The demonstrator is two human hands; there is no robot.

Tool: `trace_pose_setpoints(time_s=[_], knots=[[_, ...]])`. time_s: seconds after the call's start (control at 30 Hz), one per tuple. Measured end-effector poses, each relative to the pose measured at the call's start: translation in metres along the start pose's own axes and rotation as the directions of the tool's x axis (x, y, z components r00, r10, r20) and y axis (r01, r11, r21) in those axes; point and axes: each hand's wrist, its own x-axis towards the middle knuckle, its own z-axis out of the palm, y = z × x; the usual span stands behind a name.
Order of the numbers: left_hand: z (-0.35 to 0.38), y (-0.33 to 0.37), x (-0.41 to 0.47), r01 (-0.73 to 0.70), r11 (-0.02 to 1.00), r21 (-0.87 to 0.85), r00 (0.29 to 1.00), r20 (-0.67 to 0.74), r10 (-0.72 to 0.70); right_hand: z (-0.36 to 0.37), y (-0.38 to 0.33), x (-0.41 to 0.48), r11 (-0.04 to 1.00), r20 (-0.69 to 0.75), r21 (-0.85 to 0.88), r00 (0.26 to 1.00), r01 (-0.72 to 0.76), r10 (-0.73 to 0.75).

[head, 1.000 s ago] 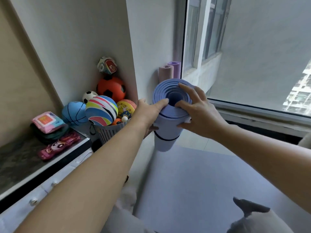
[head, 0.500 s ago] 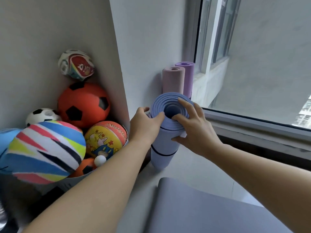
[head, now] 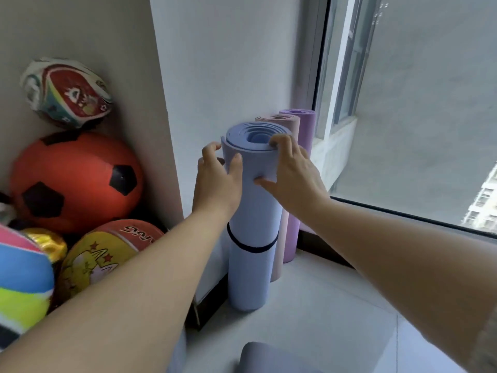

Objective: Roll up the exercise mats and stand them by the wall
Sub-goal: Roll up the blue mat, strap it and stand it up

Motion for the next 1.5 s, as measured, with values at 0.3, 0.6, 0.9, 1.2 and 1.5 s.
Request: trace_pose_setpoints(time_s=[0.3,0.6,0.9,1.2,1.5], knots=[[0.002,-0.034,0.013,-0.008,0.984,0.178,0.917,0.393,-0.063,0.016,0.007,0.05,0.967,0.128,-0.253,0.991,-0.009,0.043],[0.003,-0.072,0.008,0.046,0.982,0.185,0.88,0.457,-0.128,0.031,0.007,0.06,0.961,0.335,-0.276,0.933,-0.036,0.131],[0.021,-0.122,-0.052,0.185,0.961,0.206,0.858,0.443,-0.26,0.067,0.023,-0.048,0.983,0.433,-0.182,0.897,-0.007,0.087],[0.048,-0.255,-0.269,0.422,0.727,0.541,0.534,0.5,-0.682,0.138,0.043,-0.316,0.978,0.943,-0.208,0.272,0.037,0.19],[0.037,-0.315,-0.36,0.42,0.545,0.726,0.429,0.37,-0.824,0.165,0.032,-0.402,0.99,0.966,-0.137,0.218,-0.019,0.137]])
